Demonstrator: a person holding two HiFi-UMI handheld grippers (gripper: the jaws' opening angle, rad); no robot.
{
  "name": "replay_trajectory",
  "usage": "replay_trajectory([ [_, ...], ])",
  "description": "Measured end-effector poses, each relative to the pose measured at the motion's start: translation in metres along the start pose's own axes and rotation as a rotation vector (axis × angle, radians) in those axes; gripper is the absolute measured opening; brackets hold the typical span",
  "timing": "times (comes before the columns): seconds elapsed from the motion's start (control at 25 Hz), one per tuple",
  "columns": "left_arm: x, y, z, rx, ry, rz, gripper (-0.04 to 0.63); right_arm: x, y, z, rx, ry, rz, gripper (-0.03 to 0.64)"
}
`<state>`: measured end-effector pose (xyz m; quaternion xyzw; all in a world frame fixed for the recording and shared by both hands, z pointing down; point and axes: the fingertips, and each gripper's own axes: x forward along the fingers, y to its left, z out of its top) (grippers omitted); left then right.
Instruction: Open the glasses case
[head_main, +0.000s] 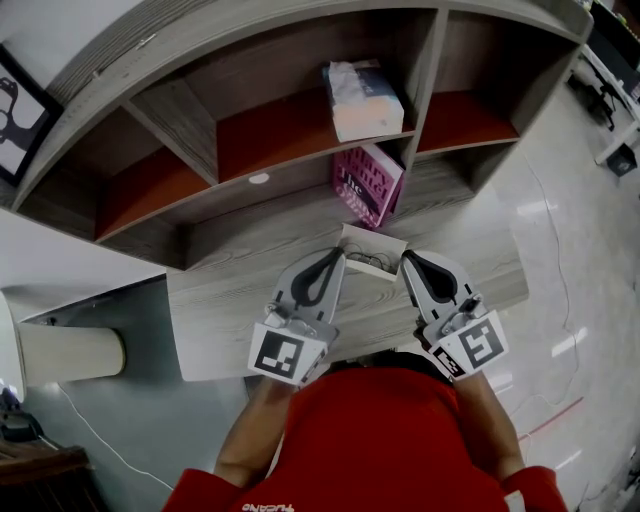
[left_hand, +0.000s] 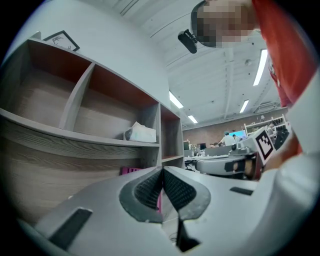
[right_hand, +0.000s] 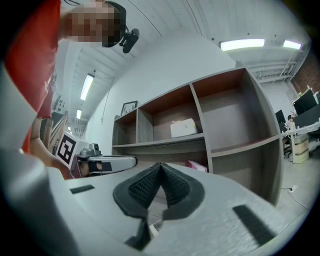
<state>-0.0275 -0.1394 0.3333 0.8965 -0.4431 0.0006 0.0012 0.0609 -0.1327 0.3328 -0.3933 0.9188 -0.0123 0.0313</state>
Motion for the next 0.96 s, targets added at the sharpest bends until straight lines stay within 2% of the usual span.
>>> replay_trajectory([
  [0.36, -0.0009, 0.0037, 0.0029, -0.001, -0.022, 0.016, 0.011, 0.0026, 0.0048, -0.0011, -0.013, 0.011, 0.018, 0.003],
  [0.96, 0.0019, -0.0009, 0.0022, 0.001, -0.013, 0.016, 0.009, -0.0007, 0.0029, -0.0014, -0.011, 0.007, 0.024, 0.005],
])
